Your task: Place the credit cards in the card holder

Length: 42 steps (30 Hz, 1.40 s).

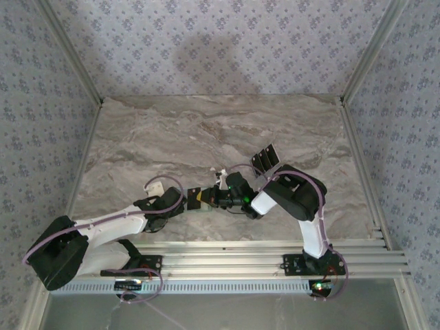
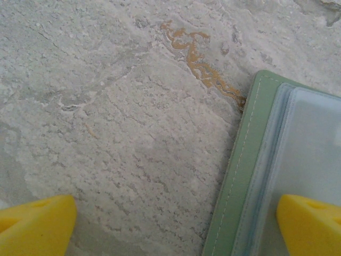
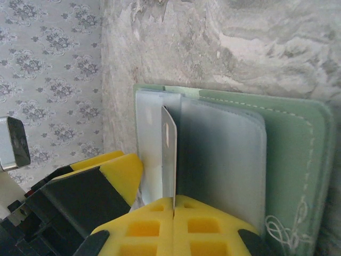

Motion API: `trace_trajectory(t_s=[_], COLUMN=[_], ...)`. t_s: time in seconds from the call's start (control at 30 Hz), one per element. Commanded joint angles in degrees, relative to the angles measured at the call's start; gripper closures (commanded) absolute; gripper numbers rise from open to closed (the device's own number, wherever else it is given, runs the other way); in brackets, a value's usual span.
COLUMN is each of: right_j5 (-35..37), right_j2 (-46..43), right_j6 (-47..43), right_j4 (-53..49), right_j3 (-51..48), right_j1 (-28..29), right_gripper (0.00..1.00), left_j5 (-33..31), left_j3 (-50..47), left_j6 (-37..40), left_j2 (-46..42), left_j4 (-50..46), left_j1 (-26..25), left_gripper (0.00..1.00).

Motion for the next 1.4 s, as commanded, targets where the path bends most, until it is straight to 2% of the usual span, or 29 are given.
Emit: trace_trajectory(t_s=[0.0,0.4,1.0,1.37], right_j5=[1.4,5.6,0.9,1.1], right_j2=[1.6,-0.6,3.1,2.6], right_j6=[1.5,5.1,5.8,6.0], right_j4=[-1.3,-1.0,-1.4,-0.6], right_j3=[0.1,-2.6,2.5,0.3], right_j1=[0.4,1.1,1.2,1.0], right_gripper=[1.00,1.00,1.00,1.00], left_j5=[-0.4,-0.4,-0.6,-0.6], left_j3=[-1.4,-1.2,-1.2,-1.2], left_j6=[0.0,0.0,0.1,0.1], left_j2=[-0.2,-0.2,-0.2,-0.2], left_j4=[-3.4,-3.6,-3.8,-3.8], left_j1=[-0.3,-0.3,-0.3,-0.4], left_gripper=[0.03,0.04,0.04,0.04])
